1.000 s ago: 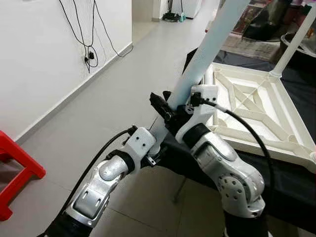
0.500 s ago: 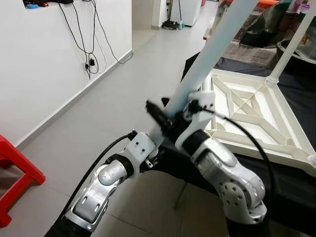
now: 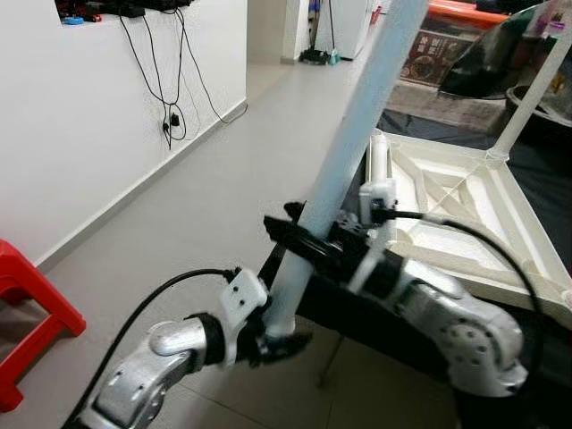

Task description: Building children table

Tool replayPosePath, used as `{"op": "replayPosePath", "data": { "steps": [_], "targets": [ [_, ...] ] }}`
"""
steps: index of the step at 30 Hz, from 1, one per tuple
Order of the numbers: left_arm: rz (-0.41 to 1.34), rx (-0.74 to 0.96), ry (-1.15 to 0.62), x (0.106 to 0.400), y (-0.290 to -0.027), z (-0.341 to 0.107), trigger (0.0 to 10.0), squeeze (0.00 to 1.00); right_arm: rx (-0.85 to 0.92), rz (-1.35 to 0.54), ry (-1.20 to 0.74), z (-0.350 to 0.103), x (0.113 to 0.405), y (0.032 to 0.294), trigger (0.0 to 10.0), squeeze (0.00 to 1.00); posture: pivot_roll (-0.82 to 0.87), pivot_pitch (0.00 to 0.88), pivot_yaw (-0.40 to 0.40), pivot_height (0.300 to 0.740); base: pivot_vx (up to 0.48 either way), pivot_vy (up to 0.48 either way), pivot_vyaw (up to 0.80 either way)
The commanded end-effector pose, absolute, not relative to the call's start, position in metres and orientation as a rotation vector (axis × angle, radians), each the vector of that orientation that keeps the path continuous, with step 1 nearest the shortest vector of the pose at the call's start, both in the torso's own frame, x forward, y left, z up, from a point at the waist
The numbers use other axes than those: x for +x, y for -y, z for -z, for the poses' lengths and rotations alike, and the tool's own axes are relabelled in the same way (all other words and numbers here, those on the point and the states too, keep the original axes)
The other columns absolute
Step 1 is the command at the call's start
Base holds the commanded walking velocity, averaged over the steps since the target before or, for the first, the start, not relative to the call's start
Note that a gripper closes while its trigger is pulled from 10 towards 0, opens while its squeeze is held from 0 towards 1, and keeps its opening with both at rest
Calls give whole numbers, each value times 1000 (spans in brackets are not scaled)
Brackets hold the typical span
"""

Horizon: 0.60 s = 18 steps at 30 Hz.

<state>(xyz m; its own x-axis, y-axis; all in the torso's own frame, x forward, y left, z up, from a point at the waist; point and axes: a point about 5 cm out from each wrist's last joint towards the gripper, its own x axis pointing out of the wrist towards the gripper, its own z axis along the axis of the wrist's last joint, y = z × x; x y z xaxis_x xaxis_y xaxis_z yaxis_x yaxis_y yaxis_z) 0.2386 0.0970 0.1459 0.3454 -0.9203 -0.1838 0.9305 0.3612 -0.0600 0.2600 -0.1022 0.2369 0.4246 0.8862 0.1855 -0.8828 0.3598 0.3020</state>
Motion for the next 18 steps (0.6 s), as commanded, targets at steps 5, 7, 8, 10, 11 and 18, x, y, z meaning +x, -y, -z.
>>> {"op": "replayPosePath", "data": {
  "steps": [5,7,8,10,11,18],
  "targets": [
    [1340,-62,-327,221,-106,-143,10000,0,386,-1248,-53,-234,253,107,10000,0,116,39,-98,740,0,0,0],
    [1372,-97,-368,214,-108,-141,10000,0,377,-1267,-67,-233,251,106,10000,0,118,42,-98,740,0,0,0],
    [1379,-115,-379,212,-108,-140,10000,0,369,-1275,-70,-232,251,106,10000,0,118,42,-98,740,0,0,0],
    [1386,-127,-385,210,-107,-140,10000,0,362,-1281,-75,-232,250,105,10000,0,117,46,-97,740,0,0,0],
    [1393,-139,-396,208,-108,-140,10000,0,359,-1294,-86,-231,248,104,10000,0,115,48,-98,740,0,0,0],
    [1448,-137,-449,199,-110,-139,10000,0,352,-1330,-122,-229,244,102,10000,0,111,51,-92,740,0,0,0]
  ]
}}
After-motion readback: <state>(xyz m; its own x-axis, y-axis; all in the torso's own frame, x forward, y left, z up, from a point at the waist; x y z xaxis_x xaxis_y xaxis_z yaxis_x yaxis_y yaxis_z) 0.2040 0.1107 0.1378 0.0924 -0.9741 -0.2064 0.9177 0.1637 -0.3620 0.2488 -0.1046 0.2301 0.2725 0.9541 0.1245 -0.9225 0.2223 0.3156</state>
